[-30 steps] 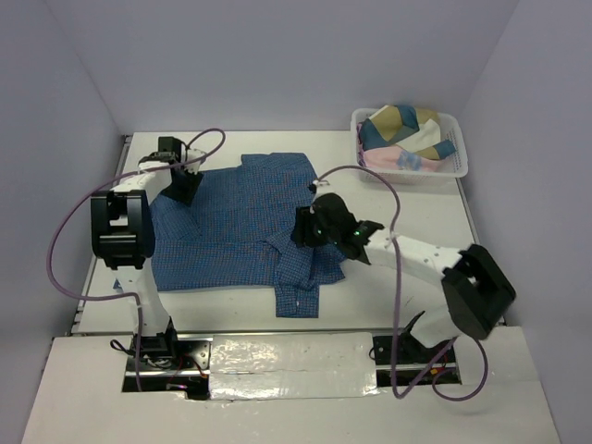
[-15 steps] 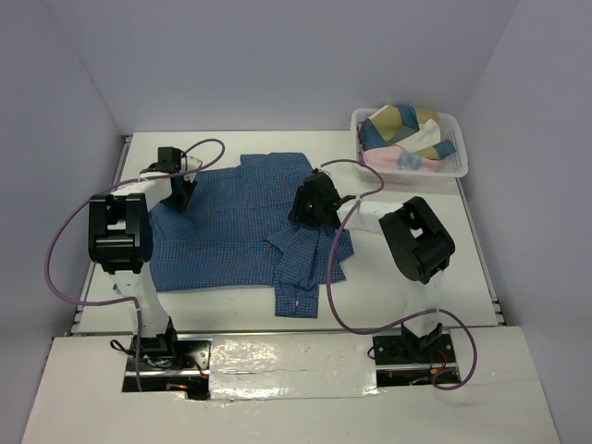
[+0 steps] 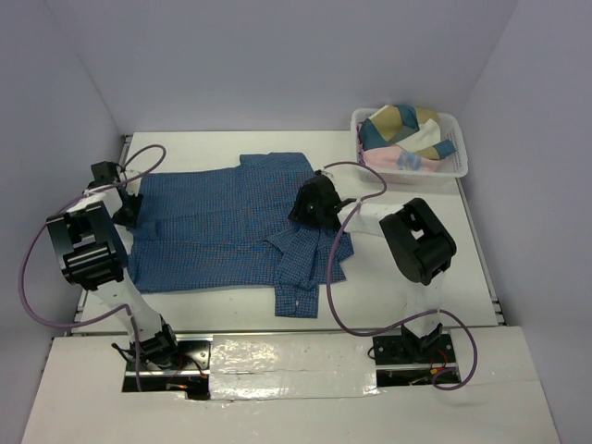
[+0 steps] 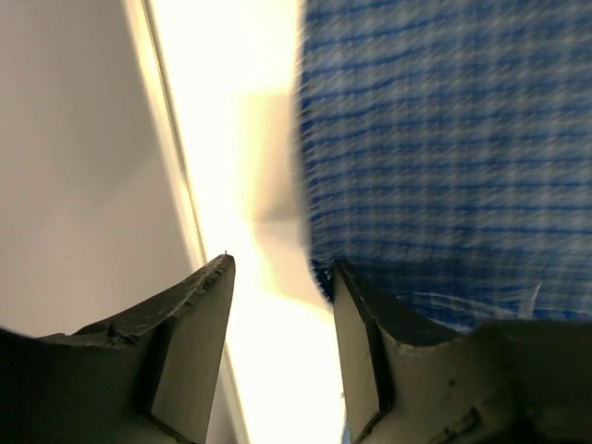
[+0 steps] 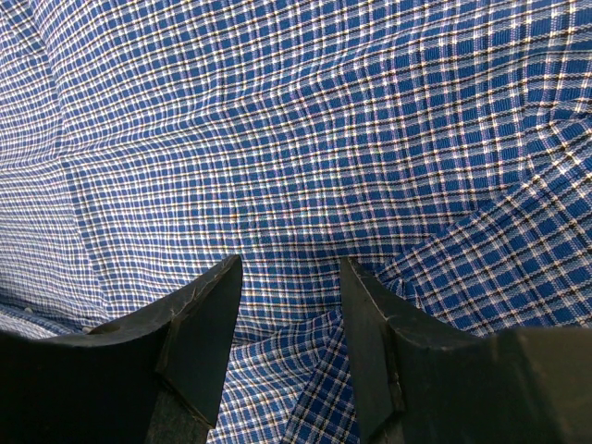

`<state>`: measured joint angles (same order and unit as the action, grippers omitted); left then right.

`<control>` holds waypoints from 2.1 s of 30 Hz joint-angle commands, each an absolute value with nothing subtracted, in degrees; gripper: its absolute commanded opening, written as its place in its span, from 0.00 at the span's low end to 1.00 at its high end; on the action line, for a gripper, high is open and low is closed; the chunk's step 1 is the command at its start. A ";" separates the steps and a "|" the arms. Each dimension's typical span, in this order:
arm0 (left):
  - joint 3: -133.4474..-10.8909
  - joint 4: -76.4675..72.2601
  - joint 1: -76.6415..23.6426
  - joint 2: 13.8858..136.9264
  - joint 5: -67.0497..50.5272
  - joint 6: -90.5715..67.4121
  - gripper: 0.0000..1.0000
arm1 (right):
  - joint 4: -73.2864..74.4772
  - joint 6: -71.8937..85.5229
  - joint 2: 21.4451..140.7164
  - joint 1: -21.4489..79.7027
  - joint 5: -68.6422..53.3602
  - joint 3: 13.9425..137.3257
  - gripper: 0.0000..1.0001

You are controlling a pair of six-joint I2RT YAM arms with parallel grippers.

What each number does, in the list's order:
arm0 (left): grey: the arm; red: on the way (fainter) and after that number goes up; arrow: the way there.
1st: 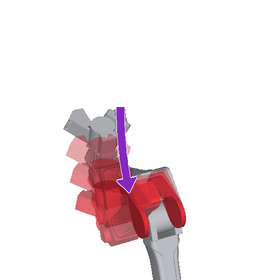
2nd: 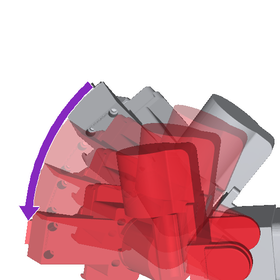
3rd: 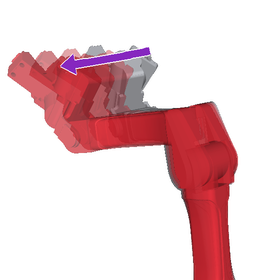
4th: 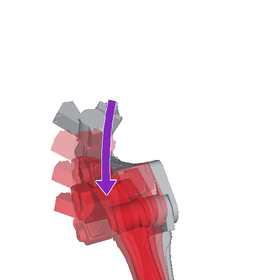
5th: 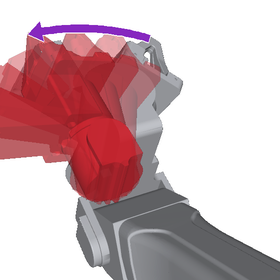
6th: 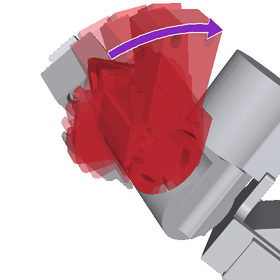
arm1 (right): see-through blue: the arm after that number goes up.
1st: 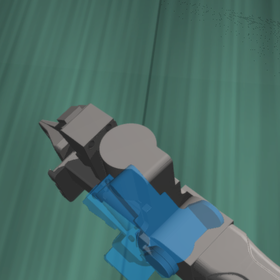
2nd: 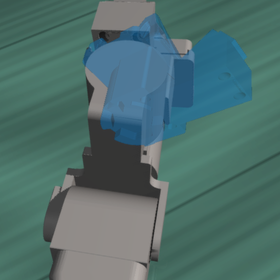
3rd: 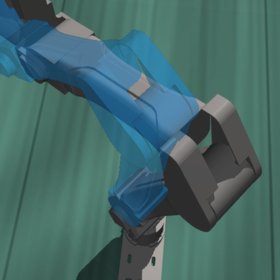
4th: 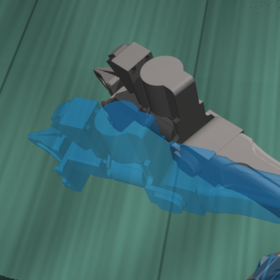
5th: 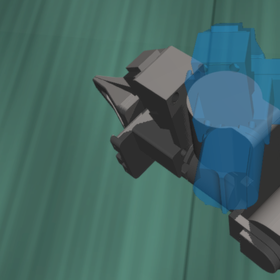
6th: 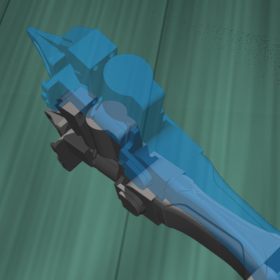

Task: Fold and stack the long sleeve shirts
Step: Fold the shirt

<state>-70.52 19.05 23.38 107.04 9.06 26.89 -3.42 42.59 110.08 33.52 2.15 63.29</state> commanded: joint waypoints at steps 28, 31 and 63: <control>-65.75 23.20 19.86 96.23 -5.28 25.32 0.66 | 4.57 39.99 111.09 34.10 4.83 63.10 0.55; -61.81 20.31 22.40 97.38 -1.94 25.57 0.55 | 4.92 40.95 111.01 34.19 5.36 62.84 0.55; -57.05 40.78 37.62 84.28 -20.13 38.06 0.74 | 10.72 26.02 89.93 34.36 5.54 57.76 0.84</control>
<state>-59.24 36.01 37.56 82.78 -17.85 36.10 8.36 29.47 96.14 34.24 5.19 60.18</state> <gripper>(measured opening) 0.739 0.837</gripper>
